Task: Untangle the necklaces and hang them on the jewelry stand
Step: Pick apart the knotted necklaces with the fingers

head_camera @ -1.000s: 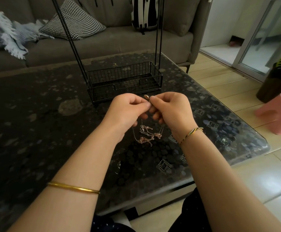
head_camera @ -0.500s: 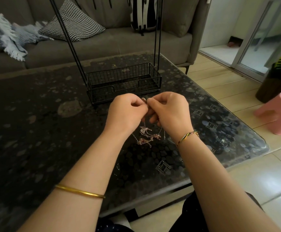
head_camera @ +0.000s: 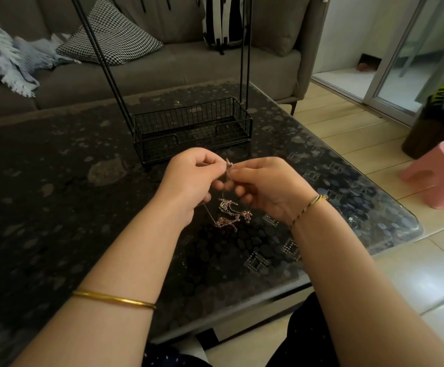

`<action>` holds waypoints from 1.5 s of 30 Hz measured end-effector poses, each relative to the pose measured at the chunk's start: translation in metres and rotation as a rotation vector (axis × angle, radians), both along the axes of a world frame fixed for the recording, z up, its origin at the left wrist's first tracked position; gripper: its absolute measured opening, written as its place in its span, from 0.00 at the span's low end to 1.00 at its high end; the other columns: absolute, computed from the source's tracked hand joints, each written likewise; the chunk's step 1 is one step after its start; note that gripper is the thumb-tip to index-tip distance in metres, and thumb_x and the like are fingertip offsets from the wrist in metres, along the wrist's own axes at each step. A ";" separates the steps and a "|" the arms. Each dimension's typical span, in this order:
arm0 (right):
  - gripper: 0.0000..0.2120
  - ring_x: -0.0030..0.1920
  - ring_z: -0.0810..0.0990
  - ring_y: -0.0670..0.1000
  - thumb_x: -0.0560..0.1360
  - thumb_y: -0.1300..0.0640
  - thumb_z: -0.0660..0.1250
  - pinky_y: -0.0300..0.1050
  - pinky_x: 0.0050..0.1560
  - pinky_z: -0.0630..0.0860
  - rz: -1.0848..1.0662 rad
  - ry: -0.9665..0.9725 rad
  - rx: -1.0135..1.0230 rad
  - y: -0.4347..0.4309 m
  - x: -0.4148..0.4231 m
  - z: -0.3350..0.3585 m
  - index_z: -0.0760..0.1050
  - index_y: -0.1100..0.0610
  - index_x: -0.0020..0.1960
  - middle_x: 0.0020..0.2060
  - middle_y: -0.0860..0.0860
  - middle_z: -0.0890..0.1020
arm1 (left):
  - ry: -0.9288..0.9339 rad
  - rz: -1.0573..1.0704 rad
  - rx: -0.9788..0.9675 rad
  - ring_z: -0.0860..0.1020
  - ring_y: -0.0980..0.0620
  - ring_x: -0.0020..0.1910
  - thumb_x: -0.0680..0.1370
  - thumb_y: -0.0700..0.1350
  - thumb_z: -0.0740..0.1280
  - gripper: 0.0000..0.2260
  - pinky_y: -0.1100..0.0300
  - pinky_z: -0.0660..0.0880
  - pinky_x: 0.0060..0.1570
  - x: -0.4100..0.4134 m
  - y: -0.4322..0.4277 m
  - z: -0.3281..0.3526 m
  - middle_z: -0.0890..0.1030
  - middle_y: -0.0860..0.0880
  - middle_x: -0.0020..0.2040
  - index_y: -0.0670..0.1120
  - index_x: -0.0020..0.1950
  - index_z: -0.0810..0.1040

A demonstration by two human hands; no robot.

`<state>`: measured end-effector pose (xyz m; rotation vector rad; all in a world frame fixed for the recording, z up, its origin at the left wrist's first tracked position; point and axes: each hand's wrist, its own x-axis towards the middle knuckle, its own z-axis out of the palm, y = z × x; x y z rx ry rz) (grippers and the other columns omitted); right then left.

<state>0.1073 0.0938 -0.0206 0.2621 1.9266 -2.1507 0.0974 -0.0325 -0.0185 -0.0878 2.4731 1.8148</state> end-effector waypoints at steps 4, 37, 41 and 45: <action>0.05 0.23 0.71 0.42 0.77 0.67 0.63 0.32 0.23 0.67 0.027 -0.010 -0.047 -0.001 0.000 -0.001 0.77 0.62 0.46 0.27 0.53 0.78 | 0.031 0.011 -0.025 0.76 0.57 0.35 0.78 0.40 0.67 0.06 0.64 0.68 0.30 0.000 0.000 0.001 0.79 0.51 0.38 0.49 0.43 0.79; 0.08 0.18 0.63 0.43 0.76 0.65 0.61 0.32 0.18 0.57 -0.054 0.052 0.142 0.000 -0.005 -0.005 0.73 0.62 0.39 0.27 0.52 0.75 | -0.247 0.053 0.259 0.75 0.57 0.31 0.77 0.37 0.62 0.06 0.68 0.63 0.20 0.001 0.000 0.011 0.81 0.47 0.41 0.43 0.42 0.76; 0.11 0.17 0.61 0.44 0.77 0.65 0.59 0.31 0.19 0.55 -0.048 -0.011 0.068 -0.001 -0.006 -0.005 0.71 0.62 0.35 0.26 0.53 0.72 | -0.224 0.051 0.263 0.76 0.57 0.31 0.77 0.36 0.62 0.06 0.69 0.63 0.20 0.001 0.001 0.011 0.79 0.47 0.40 0.43 0.42 0.76; 0.13 0.16 0.60 0.43 0.80 0.55 0.59 0.30 0.18 0.54 -0.012 -0.133 -0.087 -0.001 -0.007 -0.005 0.68 0.59 0.38 0.24 0.53 0.71 | -0.210 0.042 0.255 0.76 0.57 0.31 0.77 0.36 0.62 0.06 0.68 0.63 0.20 0.000 -0.001 0.010 0.78 0.48 0.39 0.43 0.42 0.76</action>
